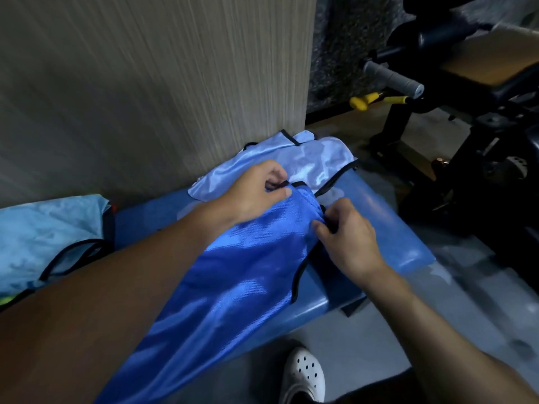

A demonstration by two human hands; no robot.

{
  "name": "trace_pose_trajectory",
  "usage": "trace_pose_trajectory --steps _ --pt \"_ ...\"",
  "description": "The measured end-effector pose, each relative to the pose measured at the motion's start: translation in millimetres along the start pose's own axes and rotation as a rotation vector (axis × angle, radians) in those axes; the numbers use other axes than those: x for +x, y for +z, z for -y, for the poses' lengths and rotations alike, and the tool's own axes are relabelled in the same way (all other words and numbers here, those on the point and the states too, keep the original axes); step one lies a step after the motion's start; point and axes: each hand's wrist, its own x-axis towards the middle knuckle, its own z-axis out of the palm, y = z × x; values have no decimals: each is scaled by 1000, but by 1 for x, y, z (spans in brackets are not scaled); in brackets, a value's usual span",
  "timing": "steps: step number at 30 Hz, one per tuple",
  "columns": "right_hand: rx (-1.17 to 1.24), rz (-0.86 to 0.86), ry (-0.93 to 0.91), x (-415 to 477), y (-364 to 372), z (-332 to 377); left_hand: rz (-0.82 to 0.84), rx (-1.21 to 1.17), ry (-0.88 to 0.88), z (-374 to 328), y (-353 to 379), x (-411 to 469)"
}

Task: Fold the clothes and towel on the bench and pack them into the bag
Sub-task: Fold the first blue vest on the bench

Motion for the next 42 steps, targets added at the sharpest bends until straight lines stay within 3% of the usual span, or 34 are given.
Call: trace_pose_trajectory --steps 5,12,18,21,25,30,33,36,38,40,42 --pt "-81 13 -27 0 3 2 151 195 39 -7 -1 9" --pt "110 2 -146 -7 1 4 264 391 257 -19 -13 15" --pt "135 34 -186 -14 -2 9 244 497 445 -26 -35 5" --pt "82 16 -305 -26 -1 17 182 558 558 -20 -51 -20" --pt "-26 81 -609 -53 13 34 119 708 672 3 -78 -69" --pt "-337 80 -863 -86 54 55 125 796 575 44 -95 -133" --pt "-398 45 -917 -98 75 62 165 860 461 60 -95 -168" --pt "-444 119 -990 -108 79 62 96 906 341 59 -89 -188" --pt "-409 168 -935 -111 69 62 -5 837 285 52 -82 -184" --pt "-310 102 -758 -107 55 61 -72 754 247 42 -71 -171" --pt "-248 20 -574 -96 47 51 -28 752 240 36 -57 -155"
